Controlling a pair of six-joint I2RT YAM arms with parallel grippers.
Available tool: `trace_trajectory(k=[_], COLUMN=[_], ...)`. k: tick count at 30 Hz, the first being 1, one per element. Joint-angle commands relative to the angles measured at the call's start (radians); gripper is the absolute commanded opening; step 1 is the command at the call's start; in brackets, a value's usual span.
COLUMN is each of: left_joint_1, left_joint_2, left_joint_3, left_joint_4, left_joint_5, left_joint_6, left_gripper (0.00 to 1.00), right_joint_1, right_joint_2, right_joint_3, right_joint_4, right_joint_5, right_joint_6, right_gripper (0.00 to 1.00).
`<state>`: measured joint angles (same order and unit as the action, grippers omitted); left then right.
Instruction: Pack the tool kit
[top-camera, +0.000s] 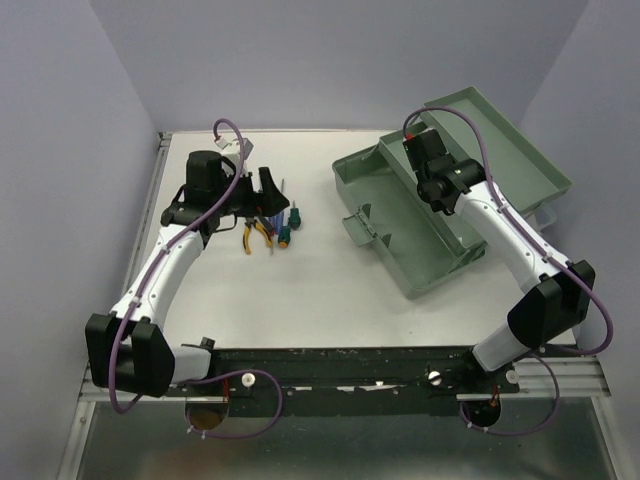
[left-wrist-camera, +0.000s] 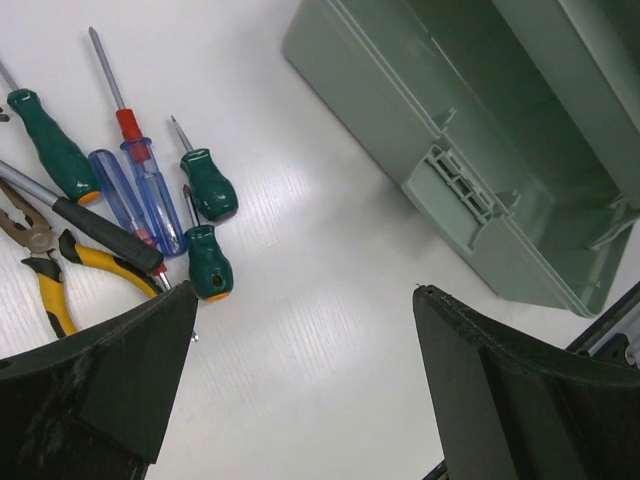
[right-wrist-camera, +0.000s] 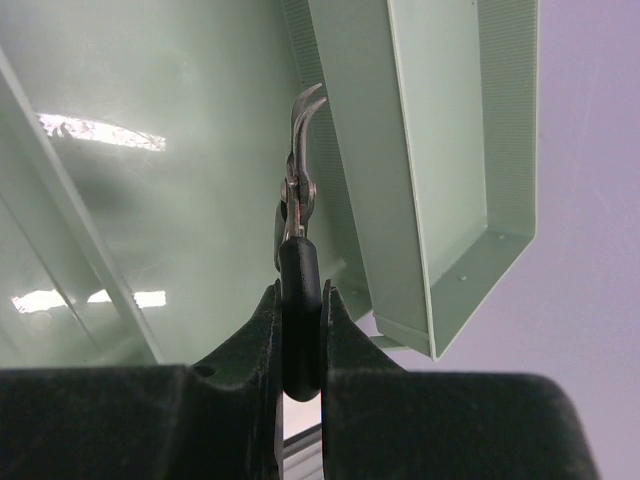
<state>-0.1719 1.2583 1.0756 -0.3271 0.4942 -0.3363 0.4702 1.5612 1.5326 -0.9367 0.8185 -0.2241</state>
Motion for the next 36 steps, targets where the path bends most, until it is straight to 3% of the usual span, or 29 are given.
trace_trajectory(k=[1,6,11,16,20,23,28,33,36], left_joint_1=[0.006,0.008,0.008,0.008,0.011,0.021,0.022,0.022,0.022], left_joint_2=[0.087,0.162,0.323,0.363,0.406,0.452,0.55,0.581,0.618], left_joint_3=[0.056,0.09,0.19,0.172,0.172,0.181,0.204,0.211,0.221], left_joint_4=[-0.102,-0.179,-0.387,-0.412,-0.432,-0.438,-0.444,-0.411,-0.418], left_joint_5=[-0.098,-0.201,-0.39,-0.483,-0.566,-0.543,-0.503,-0.525,-0.54], left_joint_6=[0.019,0.063,0.195,0.226,0.241,0.241,0.238,0.232,0.237], left_gripper=[0.99,0.99,0.99,0.99,0.99,0.99,0.61,0.59,0.49], right_joint_1=[-0.03,-0.044,-0.061,-0.064,-0.062,-0.062,-0.062,-0.062,-0.062], right_joint_2=[0.033,0.054,0.048,0.03,0.013,-0.013,-0.073,-0.13,-0.161], right_joint_3=[0.026,0.015,0.015,0.014,0.014,0.008,-0.02,-0.046,-0.055], right_joint_4=[-0.04,-0.043,-0.053,-0.047,-0.051,-0.051,-0.039,-0.027,-0.011], right_joint_5=[0.013,-0.044,-0.082,-0.102,-0.116,-0.145,-0.186,-0.211,-0.239], right_joint_6=[-0.008,0.012,0.028,0.04,0.049,0.063,0.071,0.072,0.075], right_gripper=[0.02,0.1,0.37,0.6,0.64,0.64,0.64,0.64,0.64])
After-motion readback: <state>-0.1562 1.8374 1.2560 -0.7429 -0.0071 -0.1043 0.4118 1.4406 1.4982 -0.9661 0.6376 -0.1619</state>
